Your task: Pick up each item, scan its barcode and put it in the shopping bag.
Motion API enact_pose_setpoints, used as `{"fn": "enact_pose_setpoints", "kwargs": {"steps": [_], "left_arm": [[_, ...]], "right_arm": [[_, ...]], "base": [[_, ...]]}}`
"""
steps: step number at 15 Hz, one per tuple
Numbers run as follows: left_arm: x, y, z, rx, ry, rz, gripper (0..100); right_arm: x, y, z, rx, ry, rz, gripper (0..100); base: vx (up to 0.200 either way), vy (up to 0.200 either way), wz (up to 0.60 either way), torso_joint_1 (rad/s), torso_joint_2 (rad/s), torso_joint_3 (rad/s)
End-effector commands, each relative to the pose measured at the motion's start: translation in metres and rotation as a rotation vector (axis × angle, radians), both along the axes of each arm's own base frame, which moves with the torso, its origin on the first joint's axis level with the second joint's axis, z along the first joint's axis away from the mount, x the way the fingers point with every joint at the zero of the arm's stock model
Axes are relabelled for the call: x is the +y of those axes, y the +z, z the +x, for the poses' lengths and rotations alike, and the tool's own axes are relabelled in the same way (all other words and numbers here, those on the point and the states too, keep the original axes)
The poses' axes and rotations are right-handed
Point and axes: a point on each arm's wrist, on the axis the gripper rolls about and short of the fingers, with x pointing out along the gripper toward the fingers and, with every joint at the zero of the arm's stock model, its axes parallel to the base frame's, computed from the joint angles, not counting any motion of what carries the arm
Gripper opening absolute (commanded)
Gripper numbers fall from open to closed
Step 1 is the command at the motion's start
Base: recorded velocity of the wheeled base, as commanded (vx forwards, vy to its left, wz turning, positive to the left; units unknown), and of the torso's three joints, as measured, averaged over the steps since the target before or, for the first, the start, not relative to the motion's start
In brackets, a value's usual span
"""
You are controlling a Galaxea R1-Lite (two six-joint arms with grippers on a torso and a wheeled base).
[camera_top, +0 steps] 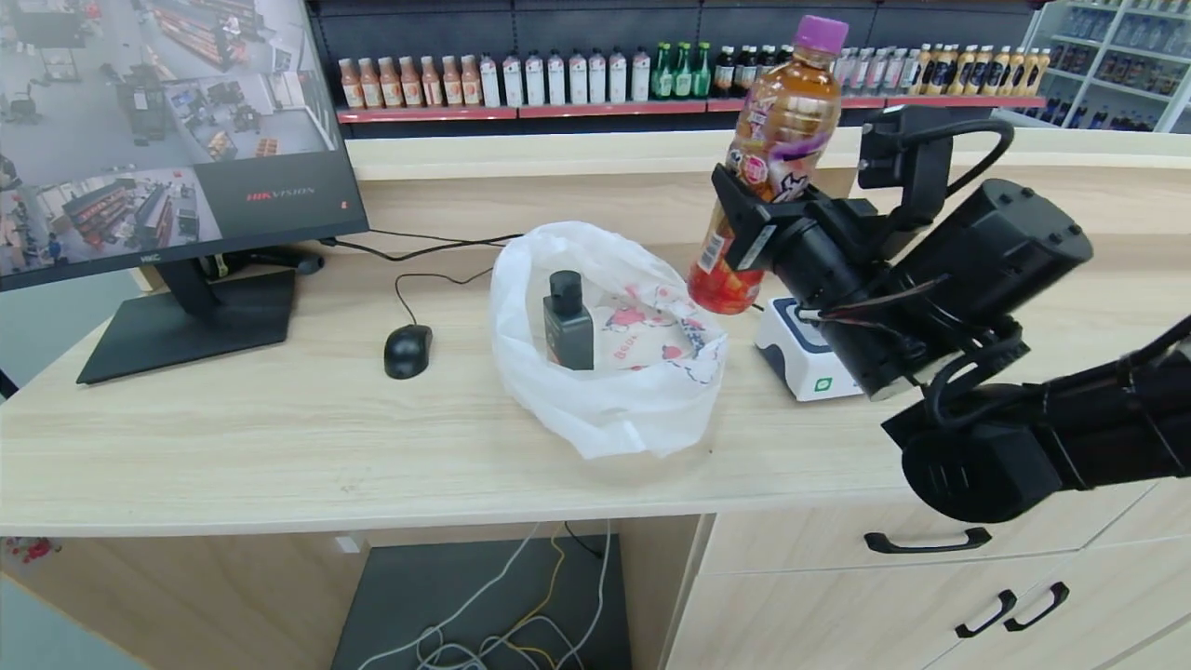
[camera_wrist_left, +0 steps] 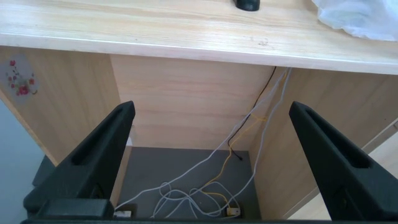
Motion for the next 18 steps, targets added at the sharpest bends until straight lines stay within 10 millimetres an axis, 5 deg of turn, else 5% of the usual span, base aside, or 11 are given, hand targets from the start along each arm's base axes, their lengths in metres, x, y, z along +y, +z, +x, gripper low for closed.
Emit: {"fn": "enact_pose_setpoints", "kwargs": {"steps": [1, 6, 18], "left_arm": [[0.0, 0.0, 0.0, 0.0, 0.002, 0.0, 100], [0.0, 0.0, 0.0, 0.0, 0.002, 0.0, 100], [0.0, 0.0, 0.0, 0.0, 0.002, 0.0, 100]], "right_arm": [[0.016, -0.009, 0.026, 0.006, 0.004, 0.003, 0], [0.032, -0.036, 0.051, 0.056, 0.011, -0.02, 0], [0.052, -0.085, 0.07, 0.123, 0.015, -0.077, 0]], "base": [[0.0, 0.0, 0.0, 0.0, 0.0, 0.0], [0.0, 0.0, 0.0, 0.0, 0.0, 0.0], [0.0, 0.0, 0.0, 0.0, 0.0, 0.0]]}}
